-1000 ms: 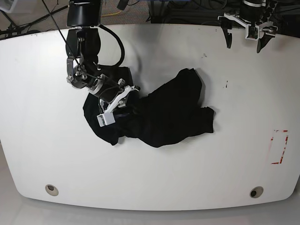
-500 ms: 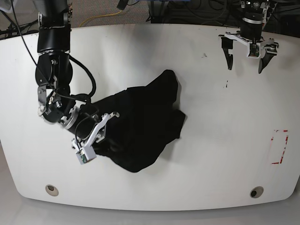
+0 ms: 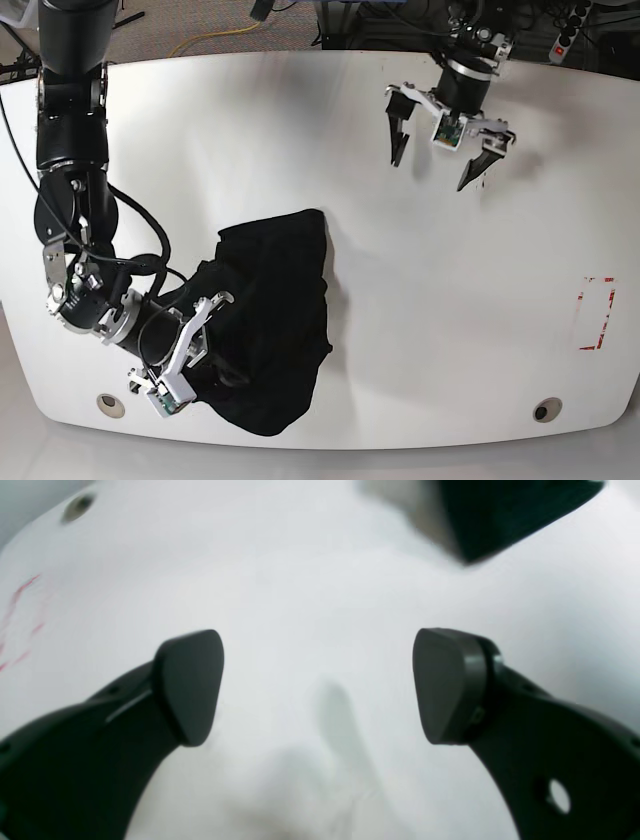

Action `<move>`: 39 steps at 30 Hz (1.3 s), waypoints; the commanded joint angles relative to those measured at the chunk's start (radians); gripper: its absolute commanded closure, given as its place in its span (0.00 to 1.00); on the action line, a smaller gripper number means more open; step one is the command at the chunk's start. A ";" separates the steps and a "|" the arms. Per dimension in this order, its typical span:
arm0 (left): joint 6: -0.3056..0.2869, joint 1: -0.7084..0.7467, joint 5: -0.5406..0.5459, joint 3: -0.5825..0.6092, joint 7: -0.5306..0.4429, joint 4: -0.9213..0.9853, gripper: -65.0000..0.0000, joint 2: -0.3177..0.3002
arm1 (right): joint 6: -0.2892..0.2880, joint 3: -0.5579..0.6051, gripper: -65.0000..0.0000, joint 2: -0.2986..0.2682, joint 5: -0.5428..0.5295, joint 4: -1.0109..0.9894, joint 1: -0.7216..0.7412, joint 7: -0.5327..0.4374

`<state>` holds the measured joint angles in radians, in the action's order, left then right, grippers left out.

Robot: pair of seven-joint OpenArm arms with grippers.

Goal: Fold the T-shirt properly

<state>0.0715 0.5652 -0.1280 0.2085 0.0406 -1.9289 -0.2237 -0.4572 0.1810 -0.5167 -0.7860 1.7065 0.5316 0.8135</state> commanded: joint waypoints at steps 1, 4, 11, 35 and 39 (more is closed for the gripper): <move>0.009 -0.086 -0.003 0.026 0.037 0.059 0.14 0.056 | -0.005 -0.002 1.00 -0.021 -0.017 0.011 0.040 -0.035; 0.007 -0.195 -0.003 0.064 0.094 0.118 0.14 0.114 | -0.005 -0.004 1.00 -0.024 -0.019 0.011 0.043 -0.035; 0.007 -0.386 -0.003 0.173 0.104 0.305 0.14 0.188 | -0.005 -0.004 1.00 -0.043 -0.019 0.014 0.043 -0.036; -0.198 -0.649 0.003 0.242 0.104 0.699 0.14 0.363 | -0.005 -0.008 1.00 -0.046 -0.019 0.013 0.037 -0.036; -0.198 -0.678 0.003 0.243 0.106 0.761 0.15 0.378 | -0.005 -0.008 1.00 -0.044 -0.019 0.010 0.037 -0.036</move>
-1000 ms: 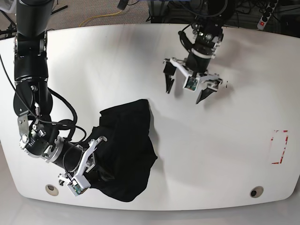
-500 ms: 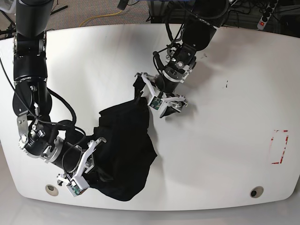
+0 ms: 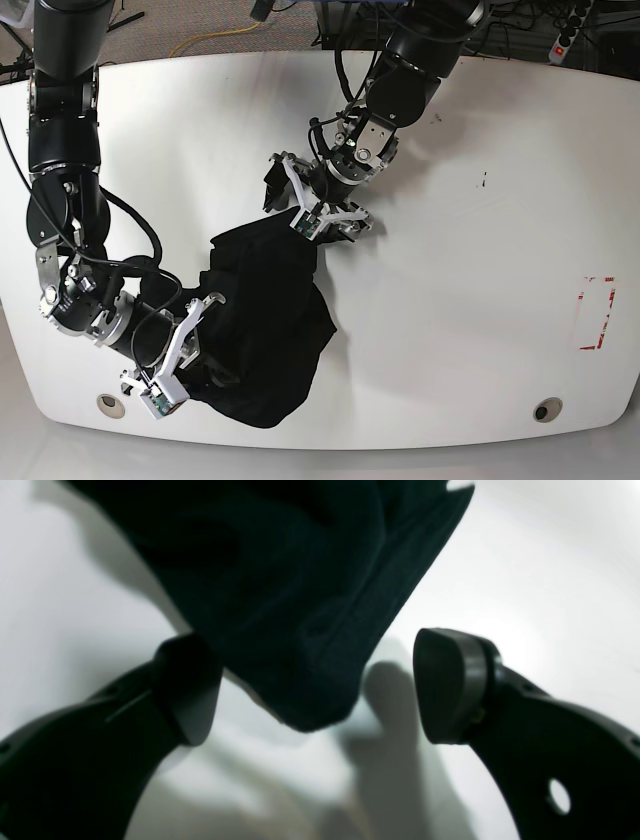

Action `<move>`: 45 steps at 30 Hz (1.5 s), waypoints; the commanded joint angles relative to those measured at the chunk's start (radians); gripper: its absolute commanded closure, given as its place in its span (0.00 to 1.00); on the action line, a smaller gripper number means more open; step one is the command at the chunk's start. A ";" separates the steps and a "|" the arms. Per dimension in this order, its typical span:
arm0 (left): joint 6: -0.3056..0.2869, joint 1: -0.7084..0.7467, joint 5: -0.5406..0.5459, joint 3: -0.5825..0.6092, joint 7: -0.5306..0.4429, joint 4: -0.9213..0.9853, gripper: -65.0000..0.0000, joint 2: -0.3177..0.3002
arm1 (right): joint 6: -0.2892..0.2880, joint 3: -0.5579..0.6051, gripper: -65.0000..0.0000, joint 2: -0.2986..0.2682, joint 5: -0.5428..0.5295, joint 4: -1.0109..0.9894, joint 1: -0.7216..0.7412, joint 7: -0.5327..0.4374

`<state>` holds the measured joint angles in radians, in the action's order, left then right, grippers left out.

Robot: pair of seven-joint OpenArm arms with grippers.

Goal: Fold the T-shirt properly

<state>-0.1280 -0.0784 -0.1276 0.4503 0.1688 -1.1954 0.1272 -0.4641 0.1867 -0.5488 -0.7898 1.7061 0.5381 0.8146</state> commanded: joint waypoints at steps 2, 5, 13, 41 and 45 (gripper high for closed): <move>0.000 -0.048 0.001 0.003 -0.022 0.056 0.17 0.030 | 0.001 -0.014 1.00 -0.012 -0.015 0.008 0.030 -0.037; 0.000 -0.067 0.001 0.003 -0.022 0.098 0.37 0.030 | 0.001 -0.023 1.00 -0.015 -0.015 0.010 0.030 -0.037; 0.000 -0.064 -0.002 0.000 -0.022 0.098 0.94 -0.001 | 0.001 -0.111 1.00 -0.014 -0.015 0.007 0.029 -0.037; -0.204 -0.291 0.001 -0.476 0.449 -0.611 0.94 -0.309 | 0.031 -0.169 1.00 0.069 -0.006 -0.561 0.437 -0.024; -0.270 -0.327 -0.004 -0.565 0.479 -0.611 0.94 -0.314 | 0.064 -0.169 1.00 0.069 -0.006 -0.607 0.465 0.015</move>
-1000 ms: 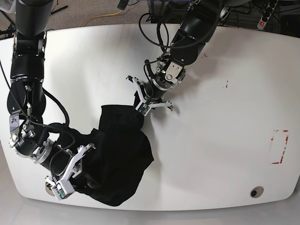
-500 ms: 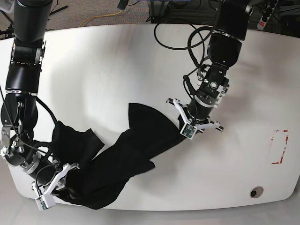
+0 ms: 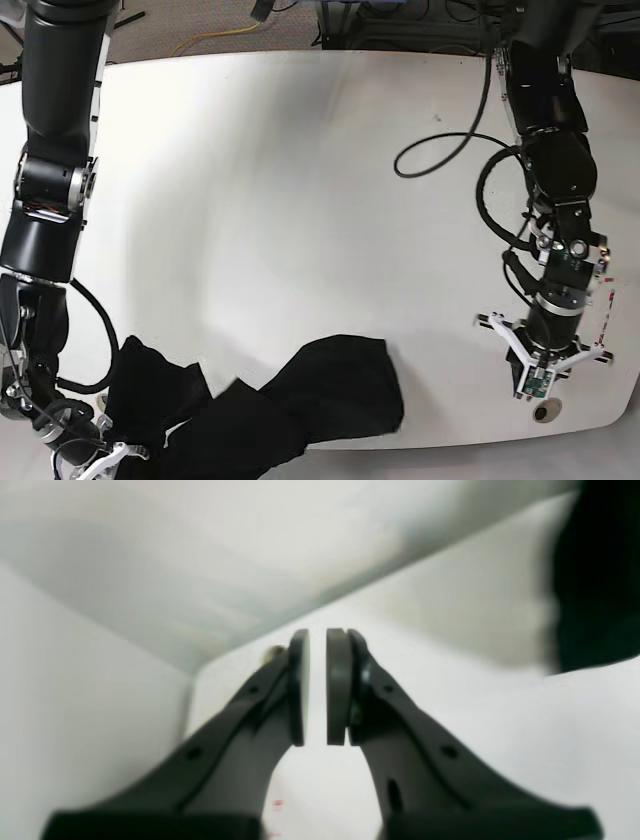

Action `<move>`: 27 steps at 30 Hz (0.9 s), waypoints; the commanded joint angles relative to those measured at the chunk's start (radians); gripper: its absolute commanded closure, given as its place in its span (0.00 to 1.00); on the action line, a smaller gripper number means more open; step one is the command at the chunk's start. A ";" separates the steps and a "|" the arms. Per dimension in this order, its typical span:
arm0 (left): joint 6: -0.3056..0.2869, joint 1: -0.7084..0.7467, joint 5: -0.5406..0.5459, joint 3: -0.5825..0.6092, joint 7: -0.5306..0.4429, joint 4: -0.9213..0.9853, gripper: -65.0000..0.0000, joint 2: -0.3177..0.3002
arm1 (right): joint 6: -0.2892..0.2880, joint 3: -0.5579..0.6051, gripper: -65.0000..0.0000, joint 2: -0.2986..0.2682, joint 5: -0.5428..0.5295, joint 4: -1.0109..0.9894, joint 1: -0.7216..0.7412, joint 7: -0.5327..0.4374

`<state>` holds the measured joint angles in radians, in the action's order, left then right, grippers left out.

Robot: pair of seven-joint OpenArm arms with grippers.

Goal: Fold the T-shirt properly
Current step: 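Pull the shirt apart between grippers, then release with the left gripper, then regrasp the shirt with the right gripper and drag it toward the center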

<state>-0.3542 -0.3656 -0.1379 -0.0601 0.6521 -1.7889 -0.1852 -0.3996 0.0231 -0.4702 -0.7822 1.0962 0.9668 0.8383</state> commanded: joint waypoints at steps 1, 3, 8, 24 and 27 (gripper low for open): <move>-0.058 -0.042 0.007 -0.076 0.002 -0.018 0.94 -0.001 | 0.001 -0.005 1.00 -0.009 -0.013 0.003 0.034 -0.001; -0.082 -0.036 0.007 -0.093 0.005 -0.018 0.94 -0.003 | 0.001 -0.007 1.00 -0.009 -0.013 0.003 0.022 0.014; -0.108 0.035 0.008 -0.096 0.001 -0.019 0.94 -0.035 | -0.008 -0.013 1.00 -0.009 -0.024 0.032 -0.075 0.057; -0.110 0.299 0.014 -0.159 -0.056 -0.079 0.94 -0.027 | -0.025 -0.010 1.00 0.028 -0.019 0.312 -0.454 0.055; -0.111 0.296 0.014 -0.237 -0.056 -0.070 0.94 -0.017 | -0.092 -0.007 1.00 0.081 -0.013 0.367 -0.489 0.055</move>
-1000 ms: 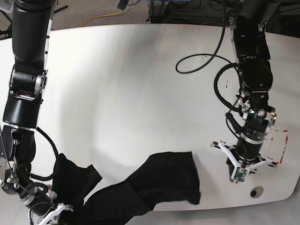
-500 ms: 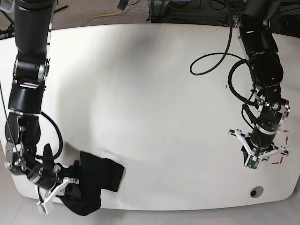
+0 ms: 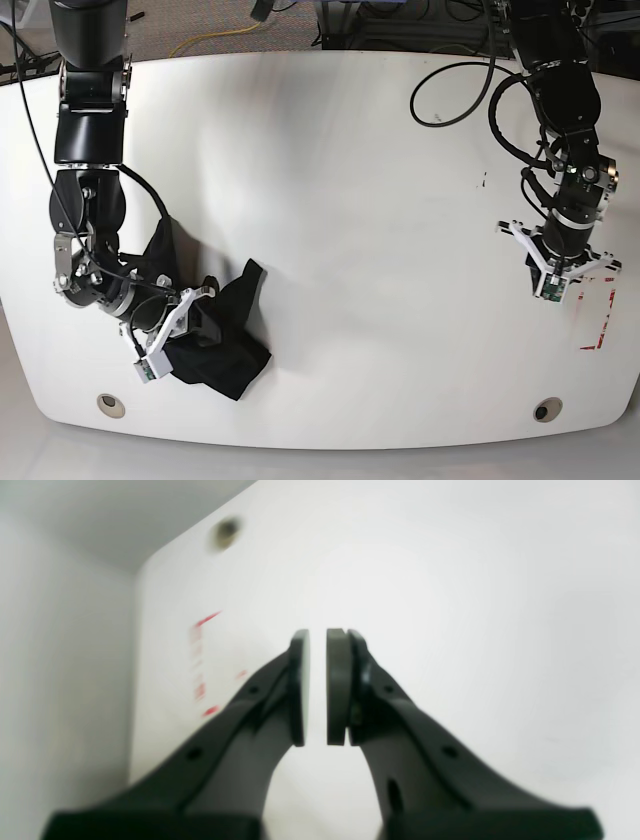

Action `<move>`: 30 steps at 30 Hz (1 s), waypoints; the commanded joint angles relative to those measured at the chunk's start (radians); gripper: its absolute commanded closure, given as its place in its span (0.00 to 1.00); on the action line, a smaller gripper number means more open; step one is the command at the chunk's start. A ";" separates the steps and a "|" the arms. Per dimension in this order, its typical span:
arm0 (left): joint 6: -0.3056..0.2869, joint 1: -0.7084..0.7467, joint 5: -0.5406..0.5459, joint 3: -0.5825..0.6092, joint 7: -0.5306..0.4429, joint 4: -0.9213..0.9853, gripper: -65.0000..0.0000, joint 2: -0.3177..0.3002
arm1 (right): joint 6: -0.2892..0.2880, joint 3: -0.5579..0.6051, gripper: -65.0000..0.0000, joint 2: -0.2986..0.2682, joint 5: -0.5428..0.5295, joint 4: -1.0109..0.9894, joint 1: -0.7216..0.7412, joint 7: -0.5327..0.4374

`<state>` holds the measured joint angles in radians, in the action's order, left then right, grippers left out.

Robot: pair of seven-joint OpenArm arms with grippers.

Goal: Fold the T-shirt properly
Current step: 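Regrasp the shirt with the right gripper and drag it toward the center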

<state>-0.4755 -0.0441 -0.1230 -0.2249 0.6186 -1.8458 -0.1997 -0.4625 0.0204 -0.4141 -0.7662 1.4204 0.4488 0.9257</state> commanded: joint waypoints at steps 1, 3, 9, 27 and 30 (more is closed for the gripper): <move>0.007 -0.026 0.000 -0.090 -0.022 -0.013 0.94 -0.004 | -0.046 -0.004 1.00 0.044 -0.029 0.052 0.025 -0.032; -0.024 -0.026 -0.004 -0.123 -0.022 -0.013 0.94 -0.005 | -0.066 -0.004 1.00 0.090 -0.029 0.072 0.006 -0.032; -0.076 -0.027 -0.007 -0.242 -0.021 -0.016 0.94 -0.027 | -0.068 0.013 1.00 0.254 -0.029 0.084 -0.031 -0.032; -0.087 -0.003 -0.007 -0.334 -0.019 -0.015 0.93 -0.050 | -0.175 0.230 0.54 0.189 -0.032 0.253 -0.233 -0.027; -0.087 -0.001 -0.007 -0.290 -0.019 -0.015 0.93 -0.050 | -0.177 0.230 0.30 0.159 -0.037 0.257 -0.265 -0.027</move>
<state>-0.5663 -0.0296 -0.1379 -0.5545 0.6209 -1.8427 -0.2356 -0.6289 0.2523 -0.2462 -0.7731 1.6535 0.1711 0.9226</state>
